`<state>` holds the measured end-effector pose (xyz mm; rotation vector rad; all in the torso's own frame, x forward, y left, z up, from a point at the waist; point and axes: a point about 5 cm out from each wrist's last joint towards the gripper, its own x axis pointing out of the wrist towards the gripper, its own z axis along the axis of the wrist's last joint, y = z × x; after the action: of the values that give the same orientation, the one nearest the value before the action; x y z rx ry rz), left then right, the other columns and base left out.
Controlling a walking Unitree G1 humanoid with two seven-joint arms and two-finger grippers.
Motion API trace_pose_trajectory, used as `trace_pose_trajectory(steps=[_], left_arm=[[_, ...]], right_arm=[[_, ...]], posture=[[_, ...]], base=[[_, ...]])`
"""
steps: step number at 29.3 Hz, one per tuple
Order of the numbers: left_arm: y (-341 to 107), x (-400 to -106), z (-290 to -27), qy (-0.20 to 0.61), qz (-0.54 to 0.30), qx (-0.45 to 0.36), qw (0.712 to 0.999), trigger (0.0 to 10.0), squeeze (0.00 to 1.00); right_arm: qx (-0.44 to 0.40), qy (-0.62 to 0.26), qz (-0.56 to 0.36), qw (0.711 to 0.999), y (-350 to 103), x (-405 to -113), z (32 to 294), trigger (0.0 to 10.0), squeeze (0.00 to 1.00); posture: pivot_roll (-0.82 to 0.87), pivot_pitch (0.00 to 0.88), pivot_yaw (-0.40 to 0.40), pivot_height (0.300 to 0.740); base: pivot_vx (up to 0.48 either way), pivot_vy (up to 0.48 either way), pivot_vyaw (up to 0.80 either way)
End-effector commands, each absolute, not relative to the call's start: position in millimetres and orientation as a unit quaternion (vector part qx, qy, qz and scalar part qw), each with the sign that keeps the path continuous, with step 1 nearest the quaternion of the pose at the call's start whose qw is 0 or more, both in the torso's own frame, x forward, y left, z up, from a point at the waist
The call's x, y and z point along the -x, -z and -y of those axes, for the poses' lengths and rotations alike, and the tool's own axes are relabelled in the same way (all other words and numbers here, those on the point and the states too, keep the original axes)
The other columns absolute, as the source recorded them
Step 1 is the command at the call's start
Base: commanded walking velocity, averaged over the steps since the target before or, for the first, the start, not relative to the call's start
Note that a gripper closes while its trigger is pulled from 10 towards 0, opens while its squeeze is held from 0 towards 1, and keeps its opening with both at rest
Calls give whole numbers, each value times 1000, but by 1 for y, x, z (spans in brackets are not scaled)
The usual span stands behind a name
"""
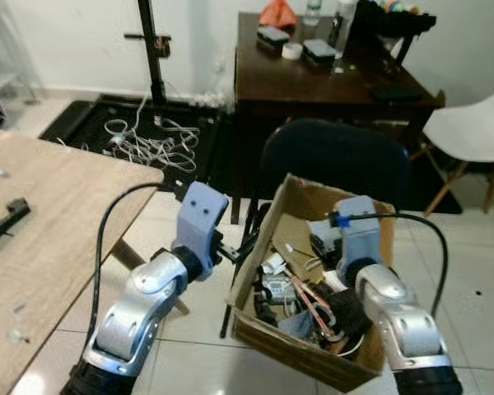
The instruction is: Picking trash to rubbish bin
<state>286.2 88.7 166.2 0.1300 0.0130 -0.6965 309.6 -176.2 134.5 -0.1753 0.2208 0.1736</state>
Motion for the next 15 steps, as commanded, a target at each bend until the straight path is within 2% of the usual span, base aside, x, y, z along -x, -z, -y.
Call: trace_pose_trajectory(steps=[1, 6, 8, 15], left_arm=[[-162, -285, -90, 353, -9, -80, 932, 10000, 0], [-164, -286, -91, 359, -1, -93, 929, 10000, 0], [-162, -284, -89, 386, -1, -112, 916, 10000, 0], [-162, -279, -84, 439, -8, -100, 893, 10000, 0]], right_arm=[[103, -100, -115, 983, -131, -312, 174, 10000, 0], [128, -121, -123, 977, -126, -316, 173, 10000, 0], [109, -144, -133, 974, -122, -319, 172, 10000, 0], [123, -152, -150, 969, -112, -325, 178, 10000, 0]], posture=[[161, 144, 18, 740], [165, 166, 16, 740], [170, 200, 13, 740], [180, 256, 21, 740]], base=[[0, 0, 0], [0, 0, 0], [0, 0, 0], [0, 0, 0]])
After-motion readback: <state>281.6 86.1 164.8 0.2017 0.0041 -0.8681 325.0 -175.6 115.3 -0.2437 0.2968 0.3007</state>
